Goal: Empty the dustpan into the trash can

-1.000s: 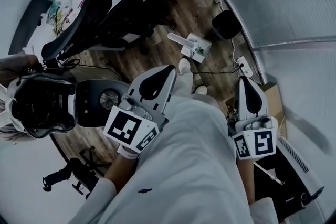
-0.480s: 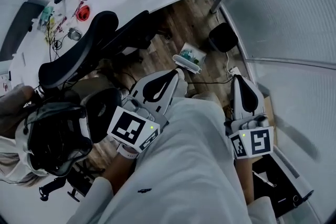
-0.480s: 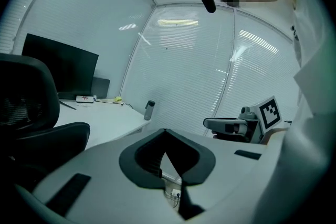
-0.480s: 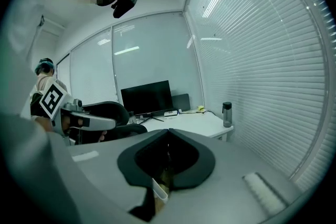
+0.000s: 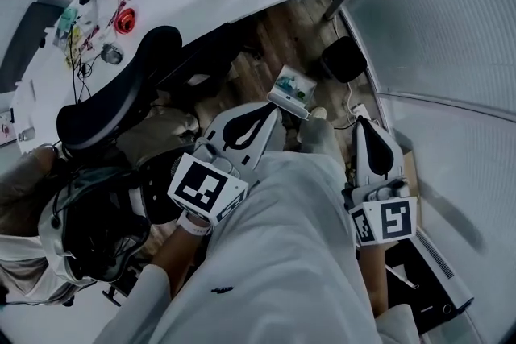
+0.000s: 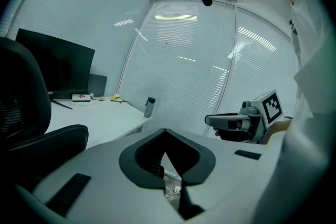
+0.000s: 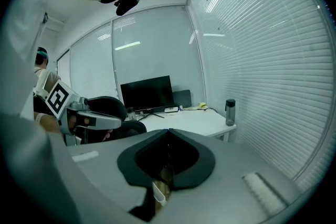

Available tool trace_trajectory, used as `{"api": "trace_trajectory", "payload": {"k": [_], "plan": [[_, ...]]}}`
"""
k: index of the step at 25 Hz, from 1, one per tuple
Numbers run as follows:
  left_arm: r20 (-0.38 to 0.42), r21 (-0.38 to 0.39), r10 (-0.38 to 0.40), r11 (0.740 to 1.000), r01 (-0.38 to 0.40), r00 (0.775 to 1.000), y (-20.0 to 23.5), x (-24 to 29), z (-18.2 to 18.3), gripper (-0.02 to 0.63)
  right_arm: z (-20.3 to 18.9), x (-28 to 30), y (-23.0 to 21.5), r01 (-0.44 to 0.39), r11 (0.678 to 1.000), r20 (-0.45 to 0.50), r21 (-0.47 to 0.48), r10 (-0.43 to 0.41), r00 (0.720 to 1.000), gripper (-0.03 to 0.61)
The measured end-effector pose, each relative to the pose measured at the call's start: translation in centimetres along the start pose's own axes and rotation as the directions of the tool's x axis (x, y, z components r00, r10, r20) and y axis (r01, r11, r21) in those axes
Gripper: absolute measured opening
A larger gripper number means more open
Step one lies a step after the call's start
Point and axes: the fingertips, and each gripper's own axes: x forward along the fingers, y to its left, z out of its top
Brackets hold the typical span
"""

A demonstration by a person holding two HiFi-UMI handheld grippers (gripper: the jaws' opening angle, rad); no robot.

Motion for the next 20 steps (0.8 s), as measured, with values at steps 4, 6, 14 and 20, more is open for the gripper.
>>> {"api": "trace_trajectory", "payload": {"k": [4, 6, 14, 20], "plan": [[-0.052, 0.016, 0.006, 1.0, -0.006, 0.999, 1.8, 1.1, -1.3, -0.002, -0.9, 2.9, -0.4, -0.029, 1.0, -0.028, 0.012, 0.029, 0.999, 0.006], [-0.086, 0.024, 0.002, 1.0, 0.0, 0.996, 1.7, 1.9, -2.0, -0.002, -1.2, 3.3, -0.8, -0.04, 0.999, -0.034, 0.012, 0.041, 0.999, 0.006], [-0.232, 0.138, -0.033, 0.988, 0.066, 0.972, 0.3, 5.3, -5.4, 0.0, -3.2, 3.3, -2.1, -0.108, 0.994, -0.067, -0.002, 0.107, 0.992, 0.008], [-0.339, 0.189, -0.071, 0.972, 0.141, 0.938, -0.1, 8.5, -8.4, 0.091, -7.2, 4.7, -2.9, -0.25, 0.968, -0.114, 0.009, 0.249, 0.962, 0.008]]}}
